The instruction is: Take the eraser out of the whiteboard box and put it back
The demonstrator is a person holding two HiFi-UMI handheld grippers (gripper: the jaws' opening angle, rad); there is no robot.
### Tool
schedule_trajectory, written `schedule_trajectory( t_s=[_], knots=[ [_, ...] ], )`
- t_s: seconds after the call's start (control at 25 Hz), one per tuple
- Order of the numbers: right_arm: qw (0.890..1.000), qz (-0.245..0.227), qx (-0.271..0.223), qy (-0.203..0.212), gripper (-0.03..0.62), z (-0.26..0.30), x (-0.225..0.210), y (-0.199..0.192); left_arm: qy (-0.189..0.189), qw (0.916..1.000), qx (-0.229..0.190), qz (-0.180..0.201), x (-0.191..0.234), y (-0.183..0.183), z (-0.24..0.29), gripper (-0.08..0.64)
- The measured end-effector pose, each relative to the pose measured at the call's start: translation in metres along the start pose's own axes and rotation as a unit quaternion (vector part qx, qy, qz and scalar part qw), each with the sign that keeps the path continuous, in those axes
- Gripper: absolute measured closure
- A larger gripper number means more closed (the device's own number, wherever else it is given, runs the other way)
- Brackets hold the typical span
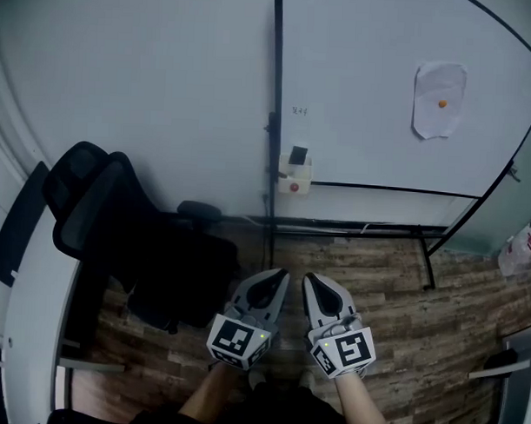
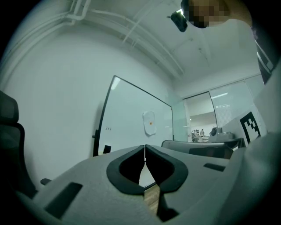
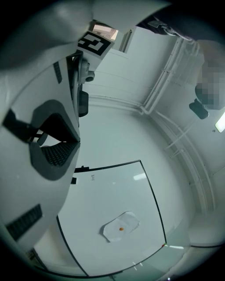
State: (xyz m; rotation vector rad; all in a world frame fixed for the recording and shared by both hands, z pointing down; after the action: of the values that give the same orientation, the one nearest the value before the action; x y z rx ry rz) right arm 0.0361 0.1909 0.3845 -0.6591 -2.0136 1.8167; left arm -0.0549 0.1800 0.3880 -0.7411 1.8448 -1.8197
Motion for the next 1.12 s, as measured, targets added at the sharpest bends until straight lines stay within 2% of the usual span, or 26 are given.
schedule_trajectory(
  t_s=[0.32,0.52,0.8,1.12],
  knots=[
    [1.0,-0.003,0.009,-0.023,0.589,0.02,0.027,-0.009,-0.012,0.9999,0.003,-0.009,0.034,-0.002,-0.021,0.554],
    [0.999,-0.005,0.01,-0.038,0.589,0.03,0.027,-0.01,-0.02,0.9997,0.002,-0.014,0.047,-0.002,-0.018,0.554],
    [0.999,-0.003,0.016,-0.047,0.589,0.048,0.001,-0.019,-0.024,0.9996,0.008,-0.013,0.06,-0.01,0.01,0.554],
    [0.999,0.006,0.011,-0.042,0.589,0.084,-0.062,-0.029,-0.015,0.9998,0.016,0.0,0.079,-0.016,0.078,0.554]
  ],
)
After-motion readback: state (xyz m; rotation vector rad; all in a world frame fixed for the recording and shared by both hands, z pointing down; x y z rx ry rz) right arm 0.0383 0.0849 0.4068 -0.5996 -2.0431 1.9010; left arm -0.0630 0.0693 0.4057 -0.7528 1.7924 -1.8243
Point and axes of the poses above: the fingertips, and each gripper's own axes: z forward along the fingers, x to its left, y out of its top, the point moved 4 cm from there along -z, backward along the fingers, and after that the axes turned 1 degree about -z, right-handed, at the moved point
